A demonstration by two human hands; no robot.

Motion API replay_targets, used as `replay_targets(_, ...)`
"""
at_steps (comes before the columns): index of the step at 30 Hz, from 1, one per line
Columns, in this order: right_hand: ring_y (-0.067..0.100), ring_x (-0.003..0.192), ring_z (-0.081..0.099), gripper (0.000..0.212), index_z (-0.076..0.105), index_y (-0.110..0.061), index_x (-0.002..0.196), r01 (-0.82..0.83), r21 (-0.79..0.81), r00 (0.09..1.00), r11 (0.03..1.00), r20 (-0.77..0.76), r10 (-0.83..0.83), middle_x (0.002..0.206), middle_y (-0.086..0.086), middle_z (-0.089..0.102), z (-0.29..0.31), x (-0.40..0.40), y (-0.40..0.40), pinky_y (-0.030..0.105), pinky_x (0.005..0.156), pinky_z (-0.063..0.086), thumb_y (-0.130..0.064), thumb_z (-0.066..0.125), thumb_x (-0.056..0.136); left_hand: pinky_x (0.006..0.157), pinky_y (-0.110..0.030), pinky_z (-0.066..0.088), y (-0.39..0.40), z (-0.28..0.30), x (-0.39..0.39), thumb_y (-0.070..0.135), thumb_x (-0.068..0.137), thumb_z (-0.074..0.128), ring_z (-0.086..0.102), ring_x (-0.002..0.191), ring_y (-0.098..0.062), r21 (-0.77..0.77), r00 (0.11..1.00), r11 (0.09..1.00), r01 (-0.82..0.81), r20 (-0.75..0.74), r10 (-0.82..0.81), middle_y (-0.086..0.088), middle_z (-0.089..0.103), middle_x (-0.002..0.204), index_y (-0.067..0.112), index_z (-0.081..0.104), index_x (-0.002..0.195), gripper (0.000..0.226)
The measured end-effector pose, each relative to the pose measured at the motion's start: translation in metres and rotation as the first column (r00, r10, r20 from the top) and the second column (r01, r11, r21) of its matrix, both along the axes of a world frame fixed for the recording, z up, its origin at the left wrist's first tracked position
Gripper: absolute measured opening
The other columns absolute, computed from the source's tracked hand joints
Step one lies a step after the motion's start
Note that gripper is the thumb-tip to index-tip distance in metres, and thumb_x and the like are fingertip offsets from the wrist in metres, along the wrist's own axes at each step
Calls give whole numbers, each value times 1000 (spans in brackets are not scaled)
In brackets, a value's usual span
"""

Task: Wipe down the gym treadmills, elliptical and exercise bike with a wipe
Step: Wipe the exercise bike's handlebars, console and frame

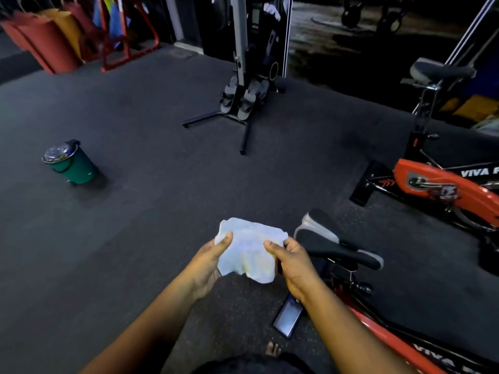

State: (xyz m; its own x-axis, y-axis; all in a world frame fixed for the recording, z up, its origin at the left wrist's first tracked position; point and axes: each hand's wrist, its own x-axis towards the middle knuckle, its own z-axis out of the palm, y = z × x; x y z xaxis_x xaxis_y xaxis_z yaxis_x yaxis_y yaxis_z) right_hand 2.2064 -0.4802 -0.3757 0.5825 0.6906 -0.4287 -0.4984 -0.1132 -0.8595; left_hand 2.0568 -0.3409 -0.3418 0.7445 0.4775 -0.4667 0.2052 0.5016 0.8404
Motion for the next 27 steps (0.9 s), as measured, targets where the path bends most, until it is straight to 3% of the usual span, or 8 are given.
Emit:
replay_targets(2,24,102,73,30,68,-10,118,40,-56,998,998,50,-37,109,8,77,-9,6,4,43,92,58,-20,76,90,105,-56,50,4,-18,2,32,95,69,69,114,-32,18,999,1000,9,-43,-9,-14,72,124,9,66,127,40)
replay_targets(4,20,90,75,35,64,-9,118,135,-117,986,984,116,-122,99,10,77,-14,13,5,37,80,59,-18,79,88,101,-56,53,12,-29,6,41,78,87,70,112,-29,144,992,989,-37,-110,54,-13,70,128,11,62,130,65)
replay_targets(8,11,73,67,47,52,-19,123,266,-94,942,959,236,-238,79,5,71,-12,30,4,24,69,52,-7,79,86,101,-32,55,38,-32,23,28,82,85,60,125,-6,447,993,894,27,-118,29,11,51,143,25,36,152,85)
replay_targets(11,7,78,64,39,63,-26,123,182,-54,912,982,384,-148,82,-5,69,-9,38,7,20,74,50,-6,73,92,101,-15,46,59,-29,38,28,89,78,51,124,14,624,985,763,172,-131,-115,24,50,143,29,45,148,67)
replay_targets(15,1,94,68,30,72,-38,109,129,-151,828,980,561,-22,104,-6,75,-1,40,12,23,87,51,-11,71,94,100,-26,51,90,-23,59,30,89,75,67,117,-11,751,930,549,365,-279,-238,9,71,124,25,70,126,38)
replay_targets(20,2,93,64,15,78,-30,104,267,-311,574,912,811,109,97,-11,70,10,32,28,33,89,54,-23,74,91,83,-34,38,124,-13,77,41,89,74,62,103,-13,920,915,91,382,-362,-178,19,72,100,42,77,100,11)
replay_targets(24,12,93,56,7,77,-29,93,510,-318,328,800,931,160,92,-12,63,26,18,40,41,84,52,-34,75,89,101,-47,30,148,-17,83,45,85,78,43,123,-11,958,936,78,277,-251,-249,23,53,110,41,75,89,7)
replay_targets(27,18,108,50,11,71,-31,93,580,-362,239,730,932,272,103,-8,54,36,5,44,46,90,48,-40,73,87,120,-51,7,166,-14,91,44,87,77,24,145,-4,963,895,77,257,-207,-395,28,49,127,38,75,86,7)
